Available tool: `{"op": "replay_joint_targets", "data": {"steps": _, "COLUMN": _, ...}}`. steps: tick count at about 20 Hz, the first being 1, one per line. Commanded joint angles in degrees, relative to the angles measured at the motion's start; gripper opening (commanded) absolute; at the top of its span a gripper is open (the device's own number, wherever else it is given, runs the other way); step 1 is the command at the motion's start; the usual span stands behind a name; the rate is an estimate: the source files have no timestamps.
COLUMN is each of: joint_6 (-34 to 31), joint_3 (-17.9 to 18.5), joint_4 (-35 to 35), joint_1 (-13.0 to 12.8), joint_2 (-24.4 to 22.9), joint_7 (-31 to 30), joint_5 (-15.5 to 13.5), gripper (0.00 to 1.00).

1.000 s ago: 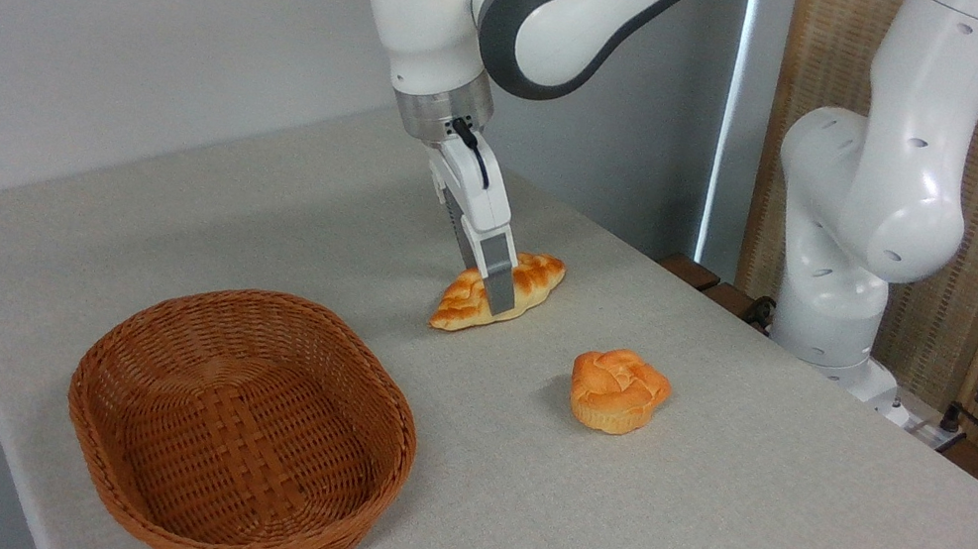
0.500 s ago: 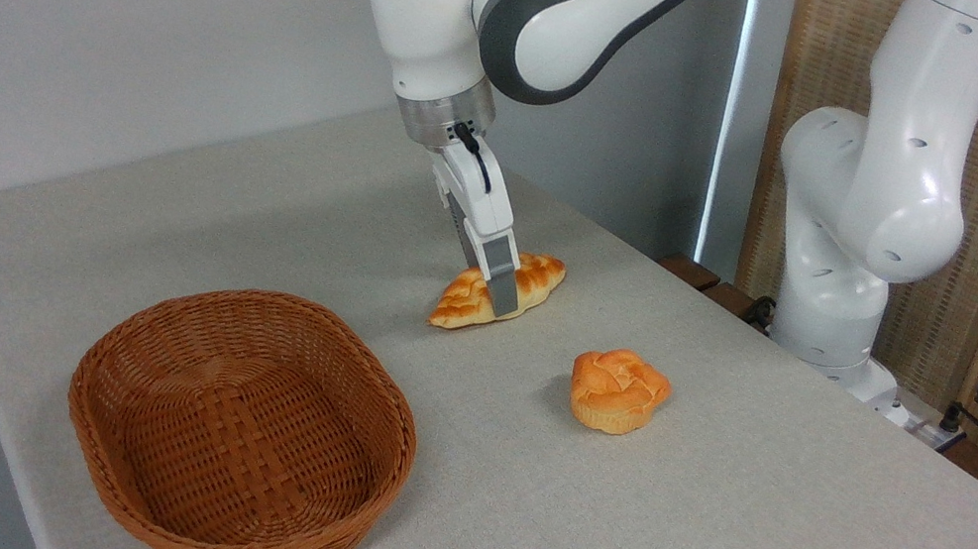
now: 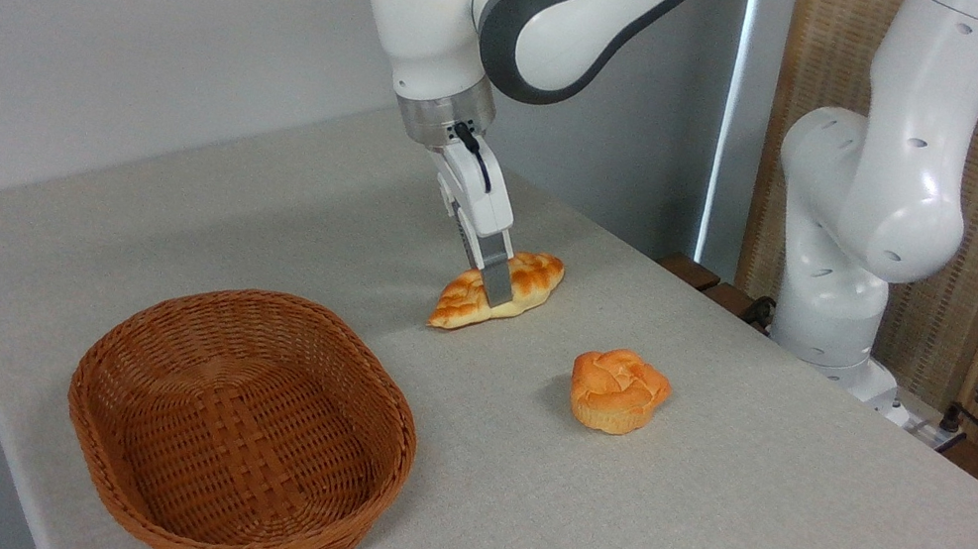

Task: Put bread into the basket
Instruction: 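Lift the braided loaf and carry it over the wicker basket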

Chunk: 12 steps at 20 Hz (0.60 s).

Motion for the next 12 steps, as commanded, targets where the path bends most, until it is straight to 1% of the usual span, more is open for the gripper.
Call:
{"op": "replay_joint_targets", "data": {"steps": 1, "joint_6": -0.40, "joint_3": 1.00, "joint_4": 2.00, "joint_1": -0.40, "joint_2": -0.89, "joint_7": -0.76, "joint_5": 0.07, "gripper": 0.45}}
{"op": "replay_joint_targets", "data": {"steps": 4, "joint_6": -1.27, "joint_3": 2.05, "joint_4": 6.64, "joint_1": -0.22, "joint_2": -0.72, "joint_7": -0.94, "joint_5": -0.02, "gripper": 0.43}}
{"op": "replay_joint_targets", "data": {"steps": 7, "joint_6": -2.42, "joint_3": 5.56, "joint_4": 12.01, "joint_1": -0.22, "joint_2": -0.45, "joint_7": -0.85, "joint_5": -0.46, "gripper": 0.43}}
{"op": "replay_joint_targets", "data": {"steps": 9, "joint_6": -2.33, "joint_3": 6.62, "joint_4": 14.13, "joint_1": -0.22, "joint_2": -0.37, "joint_7": -0.94, "joint_5": -0.55, "gripper": 0.44}}
{"op": "replay_joint_targets", "data": {"steps": 10, "joint_6": -2.24, "joint_3": 6.98, "joint_4": 15.44, "joint_1": -0.22, "joint_2": 0.07, "joint_7": -0.94, "joint_5": -0.55, "gripper": 0.44}}
{"op": "replay_joint_targets", "data": {"steps": 12, "joint_6": -2.33, "joint_3": 8.73, "joint_4": 20.26, "joint_1": -0.13, "joint_2": 2.70, "joint_7": -1.03, "joint_5": -0.55, "gripper": 0.44}}
